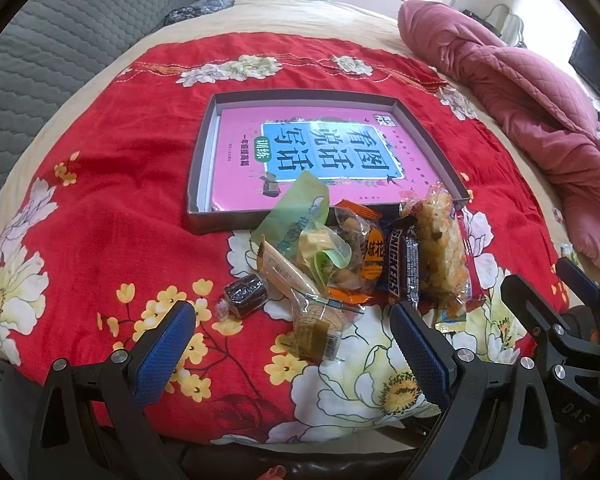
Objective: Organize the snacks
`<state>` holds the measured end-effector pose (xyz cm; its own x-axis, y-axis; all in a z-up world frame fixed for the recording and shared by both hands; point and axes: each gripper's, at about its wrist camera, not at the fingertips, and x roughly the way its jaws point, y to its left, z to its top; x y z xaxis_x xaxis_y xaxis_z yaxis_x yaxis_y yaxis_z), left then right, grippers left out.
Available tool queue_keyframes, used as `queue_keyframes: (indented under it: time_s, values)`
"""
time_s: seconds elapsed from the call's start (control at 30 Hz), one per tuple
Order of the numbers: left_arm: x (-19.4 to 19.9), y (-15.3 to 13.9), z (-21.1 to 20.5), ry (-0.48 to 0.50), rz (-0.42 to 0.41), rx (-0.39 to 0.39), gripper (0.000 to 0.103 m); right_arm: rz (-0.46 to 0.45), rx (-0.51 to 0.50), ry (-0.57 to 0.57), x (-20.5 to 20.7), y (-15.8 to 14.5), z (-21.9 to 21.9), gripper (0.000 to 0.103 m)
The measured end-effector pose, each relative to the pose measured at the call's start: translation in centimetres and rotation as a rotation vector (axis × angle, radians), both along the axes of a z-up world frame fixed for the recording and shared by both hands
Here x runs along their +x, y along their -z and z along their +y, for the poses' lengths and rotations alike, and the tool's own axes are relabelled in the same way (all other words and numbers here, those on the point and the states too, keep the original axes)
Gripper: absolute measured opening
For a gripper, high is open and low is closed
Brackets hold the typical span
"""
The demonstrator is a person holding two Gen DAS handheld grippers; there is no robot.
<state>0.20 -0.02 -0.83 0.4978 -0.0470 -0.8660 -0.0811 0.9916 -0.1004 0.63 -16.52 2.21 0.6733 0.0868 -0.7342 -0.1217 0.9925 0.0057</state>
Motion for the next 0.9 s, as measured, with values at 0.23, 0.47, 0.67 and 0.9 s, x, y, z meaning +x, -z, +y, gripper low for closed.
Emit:
queue_keyframes:
  time_s: [0.23, 0.47, 0.67, 0.9]
  values:
    - [-0.08, 0.05, 0.13, 0.000, 0.002, 0.000, 0.098, -0.001, -0.001, 0.002, -0.02, 0.04, 0.01, 0.102]
    - [-0.12, 0.00, 0.22, 0.002, 0.004, 0.002, 0.098, 0.001, -0.001, 0.001, -0.03, 0.13, 0.01, 0.102]
    - [-0.06, 0.09, 0.14, 0.002, 0.008, -0.001, 0.098, 0.001, -0.001, 0.001, -0.03, 0.14, 0.03, 0.102]
    - [0.06, 0.33, 0.14, 0.001, 0.013, -0.008, 0.098, 0.001, 0.001, 0.000, 0.01, 0.19, 0.05, 0.102]
